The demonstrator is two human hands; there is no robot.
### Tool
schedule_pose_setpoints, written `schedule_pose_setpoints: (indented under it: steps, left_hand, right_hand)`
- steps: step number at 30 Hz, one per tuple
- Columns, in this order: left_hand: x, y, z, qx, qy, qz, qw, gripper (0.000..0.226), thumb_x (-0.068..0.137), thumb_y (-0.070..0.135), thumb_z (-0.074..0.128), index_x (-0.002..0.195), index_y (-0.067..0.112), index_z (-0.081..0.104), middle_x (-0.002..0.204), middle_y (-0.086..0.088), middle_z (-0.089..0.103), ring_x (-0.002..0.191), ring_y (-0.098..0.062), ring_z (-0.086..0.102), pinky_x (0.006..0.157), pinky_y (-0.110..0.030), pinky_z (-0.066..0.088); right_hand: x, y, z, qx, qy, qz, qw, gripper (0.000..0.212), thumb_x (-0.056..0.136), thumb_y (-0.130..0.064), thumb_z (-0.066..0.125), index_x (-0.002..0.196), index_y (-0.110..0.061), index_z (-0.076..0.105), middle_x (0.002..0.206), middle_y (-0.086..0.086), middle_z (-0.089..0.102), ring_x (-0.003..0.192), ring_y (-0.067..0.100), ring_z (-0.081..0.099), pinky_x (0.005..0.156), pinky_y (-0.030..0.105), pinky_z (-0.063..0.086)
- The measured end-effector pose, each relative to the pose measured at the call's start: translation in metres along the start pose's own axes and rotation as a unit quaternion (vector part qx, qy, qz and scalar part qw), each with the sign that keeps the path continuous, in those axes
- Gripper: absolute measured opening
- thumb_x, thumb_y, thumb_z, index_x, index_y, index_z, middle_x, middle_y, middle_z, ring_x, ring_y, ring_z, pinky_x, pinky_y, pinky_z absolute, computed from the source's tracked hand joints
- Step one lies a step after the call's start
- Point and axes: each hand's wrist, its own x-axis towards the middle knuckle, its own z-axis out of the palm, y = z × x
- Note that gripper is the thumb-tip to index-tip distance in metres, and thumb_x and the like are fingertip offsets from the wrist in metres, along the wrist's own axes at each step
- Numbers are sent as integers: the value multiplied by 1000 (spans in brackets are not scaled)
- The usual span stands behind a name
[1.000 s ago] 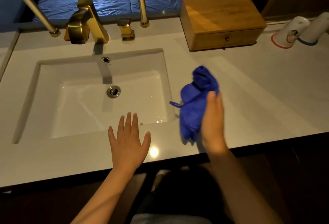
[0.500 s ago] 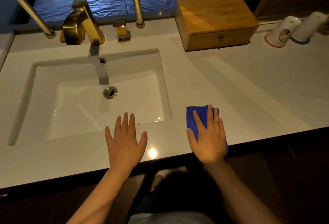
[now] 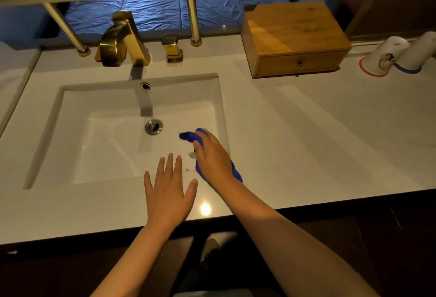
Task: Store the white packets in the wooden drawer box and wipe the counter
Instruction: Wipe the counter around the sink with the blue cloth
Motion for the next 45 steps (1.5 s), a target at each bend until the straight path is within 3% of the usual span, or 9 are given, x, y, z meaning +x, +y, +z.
schedule_pose_setpoints:
  steps: [3,6,10,15,18,25,36,41,45]
  left_hand:
    - [5,7,-9,-73,14,-18,997,78,83,64,7,149,24,2,160,3,-1,146,-10,-5,116,-44,-10]
    - [21,22,-12,-70,54,-19,996,73,86,60,8,149,23,5,160,2,3,147,-12,-1,116,-44,-11]
    - [39,41,-5,-39,45,-46,997,68,91,55,11,150,21,4,160,0,3,147,-14,-1,116,-47,-10]
    - [42,41,2,-11,47,-65,997,69,89,55,10,150,20,8,160,-2,8,147,-15,3,116,-46,-7]
    - [43,40,4,-4,44,-71,997,70,88,55,10,149,22,10,159,-1,11,147,-15,5,117,-43,-4]
    - [45,39,7,-4,36,-76,996,71,88,59,7,149,23,12,159,1,14,146,-12,7,118,-42,-1]
    - [48,43,7,-12,19,-98,995,73,85,58,10,149,24,15,158,2,16,146,-14,12,117,-37,8]
    - [48,44,6,-23,19,-109,994,69,87,53,18,148,23,19,158,1,20,146,-15,15,117,-38,11]
    - [46,43,5,-24,15,-103,994,67,88,51,21,148,21,20,157,0,21,145,-16,17,117,-38,11]
  right_hand:
    - [-11,-7,-36,203,97,48,973,37,98,-26,38,135,-23,43,137,4,51,122,21,51,104,36,41]
    - [-20,5,-98,242,208,64,946,39,96,-30,40,134,-23,46,132,4,56,118,19,55,100,39,47]
    - [-19,42,-181,140,305,33,941,42,97,-24,37,139,-18,38,135,-11,47,97,-28,48,76,-7,35]
    - [5,103,-202,-151,127,134,971,45,98,-32,32,142,-21,33,158,7,15,143,26,18,117,40,20]
    - [20,124,-207,-318,107,66,940,44,97,-29,35,140,-19,36,157,12,13,145,27,8,118,42,8]
    - [50,127,-197,-361,140,102,916,66,92,-34,41,148,-13,13,157,18,6,145,32,3,118,43,9]
    - [71,59,-69,-300,35,-120,946,47,95,-24,42,140,-11,35,155,14,23,144,27,17,115,35,5]
    - [74,41,-39,-221,-18,-197,955,27,89,-3,48,112,-7,62,132,13,54,121,28,51,102,32,40]
    - [66,35,-52,10,-47,-110,993,32,94,-8,40,120,-15,57,132,-10,51,111,-1,50,92,10,37]
